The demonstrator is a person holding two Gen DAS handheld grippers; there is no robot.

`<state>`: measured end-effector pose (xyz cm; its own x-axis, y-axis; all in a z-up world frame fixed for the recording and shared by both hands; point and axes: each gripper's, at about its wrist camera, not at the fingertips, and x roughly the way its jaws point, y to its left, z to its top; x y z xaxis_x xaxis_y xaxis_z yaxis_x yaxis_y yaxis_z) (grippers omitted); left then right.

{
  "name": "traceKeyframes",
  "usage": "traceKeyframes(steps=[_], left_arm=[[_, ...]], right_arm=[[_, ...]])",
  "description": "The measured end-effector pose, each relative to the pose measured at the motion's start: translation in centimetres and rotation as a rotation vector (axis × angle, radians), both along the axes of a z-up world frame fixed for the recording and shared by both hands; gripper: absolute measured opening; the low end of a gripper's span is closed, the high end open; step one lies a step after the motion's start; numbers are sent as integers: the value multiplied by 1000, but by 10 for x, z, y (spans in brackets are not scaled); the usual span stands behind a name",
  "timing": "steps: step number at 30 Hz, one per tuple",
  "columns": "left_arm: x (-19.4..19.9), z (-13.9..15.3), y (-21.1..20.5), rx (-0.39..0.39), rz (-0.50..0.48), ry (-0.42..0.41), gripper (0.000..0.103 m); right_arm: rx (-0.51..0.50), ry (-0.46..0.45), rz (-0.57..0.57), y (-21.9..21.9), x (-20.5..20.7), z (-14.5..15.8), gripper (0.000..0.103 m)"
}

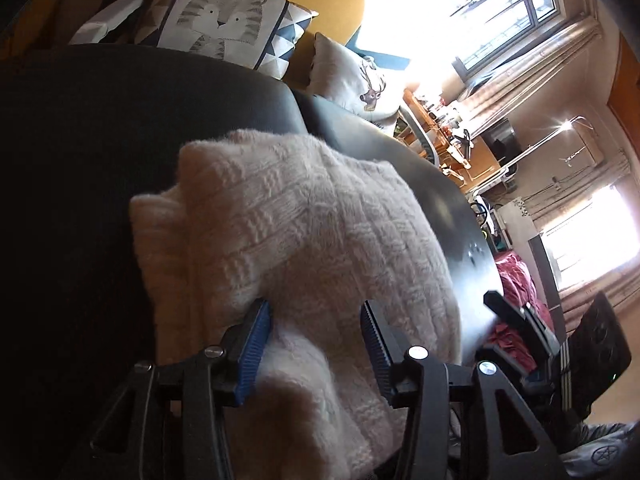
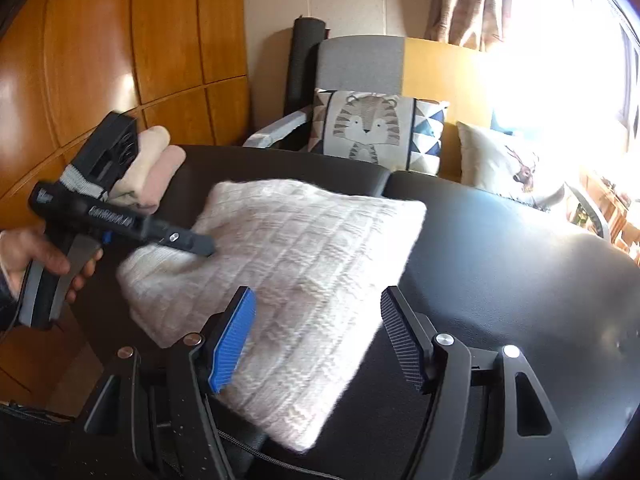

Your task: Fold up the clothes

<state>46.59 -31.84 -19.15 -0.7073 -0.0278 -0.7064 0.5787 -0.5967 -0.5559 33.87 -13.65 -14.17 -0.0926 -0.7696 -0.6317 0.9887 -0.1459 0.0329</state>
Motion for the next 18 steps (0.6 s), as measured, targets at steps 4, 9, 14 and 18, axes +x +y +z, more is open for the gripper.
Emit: traceKeyframes(steps=[4, 9, 14, 18], left_arm=[[16, -8, 24, -59, -3, -28, 46], [32, -14, 40, -118, 19, 0, 46], [42, -14, 41, -122, 43, 37, 46], [57, -9, 28, -6, 118, 143, 47]], right_arm=[[-34, -24, -40, 17, -14, 12, 69], [-43, -41, -18, -18, -18, 7, 69], [83, -14, 38, -53, -9, -38, 69], [75, 26, 37, -49, -3, -45, 70]])
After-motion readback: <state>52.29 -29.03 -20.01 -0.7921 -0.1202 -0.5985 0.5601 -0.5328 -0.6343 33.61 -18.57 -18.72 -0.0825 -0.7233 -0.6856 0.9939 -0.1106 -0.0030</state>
